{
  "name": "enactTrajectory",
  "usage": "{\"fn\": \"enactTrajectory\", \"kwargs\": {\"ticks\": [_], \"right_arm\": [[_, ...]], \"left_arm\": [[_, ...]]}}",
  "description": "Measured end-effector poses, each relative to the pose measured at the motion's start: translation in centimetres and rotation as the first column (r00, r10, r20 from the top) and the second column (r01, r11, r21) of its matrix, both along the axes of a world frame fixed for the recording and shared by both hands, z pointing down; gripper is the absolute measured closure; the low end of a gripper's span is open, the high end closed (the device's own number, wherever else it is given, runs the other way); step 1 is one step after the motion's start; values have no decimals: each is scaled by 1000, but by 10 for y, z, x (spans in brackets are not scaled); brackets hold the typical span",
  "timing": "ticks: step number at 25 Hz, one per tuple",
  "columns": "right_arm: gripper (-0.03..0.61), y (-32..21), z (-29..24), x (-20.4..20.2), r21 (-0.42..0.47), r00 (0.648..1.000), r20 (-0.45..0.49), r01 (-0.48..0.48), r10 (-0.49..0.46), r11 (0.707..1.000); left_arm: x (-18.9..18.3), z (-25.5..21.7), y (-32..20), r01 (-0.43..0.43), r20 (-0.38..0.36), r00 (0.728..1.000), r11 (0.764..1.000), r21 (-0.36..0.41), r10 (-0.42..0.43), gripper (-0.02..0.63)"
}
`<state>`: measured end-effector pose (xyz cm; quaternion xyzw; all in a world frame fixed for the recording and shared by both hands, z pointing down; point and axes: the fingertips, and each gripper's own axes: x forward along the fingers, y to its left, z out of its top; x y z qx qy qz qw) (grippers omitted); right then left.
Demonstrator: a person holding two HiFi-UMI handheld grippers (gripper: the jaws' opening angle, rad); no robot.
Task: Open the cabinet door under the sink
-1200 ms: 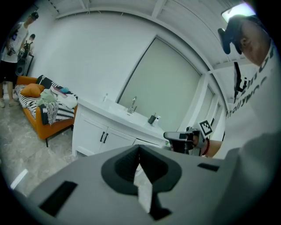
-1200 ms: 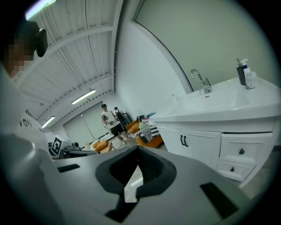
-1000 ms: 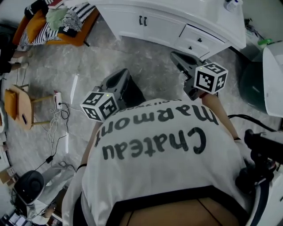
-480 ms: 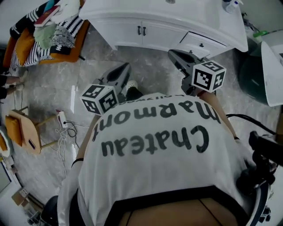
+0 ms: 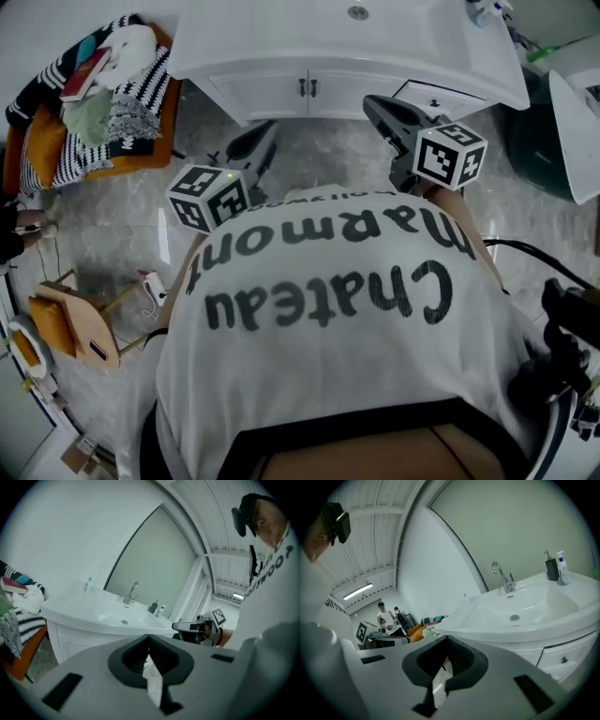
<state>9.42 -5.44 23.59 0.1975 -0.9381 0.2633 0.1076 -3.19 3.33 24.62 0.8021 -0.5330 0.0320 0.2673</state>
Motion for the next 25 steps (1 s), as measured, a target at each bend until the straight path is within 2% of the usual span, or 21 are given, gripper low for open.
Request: {"fn": "enactTrajectory", "kwargs": {"ticks": [5, 9, 12, 15, 19, 22, 25], "right_arm": [[571, -27, -3, -23, 12, 997, 21, -71, 71, 997], [571, -21, 7, -29, -36, 993, 2, -118, 118, 992], [571, -29, 12, -41, -58, 995, -7, -98, 98, 994], [571, -39, 29, -55, -98, 997, -25, -73, 71, 993], [571, -72, 66, -70, -162, 997, -41, -65, 59, 985], [571, -98, 100, -83, -225, 997, -64, -65, 52, 972], [571, -111, 144, -103, -302, 994, -109, -47, 15, 952]], "left_arm": [[-31, 5, -34, -67, 8, 998, 998, -5, 67, 606], [-32, 12, -40, -157, -8, 988, 987, -41, 157, 606], [-34, 8, -56, -175, -24, 984, 985, 4, 175, 606], [-43, 18, -74, -152, -32, 988, 988, 27, 153, 606], [-57, 58, -105, -116, -8, 993, 992, -47, 116, 606], [-67, 91, -124, -103, -39, 994, 986, -134, 99, 606], [-86, 130, -140, -84, -24, 996, 977, -195, 81, 606]]}}
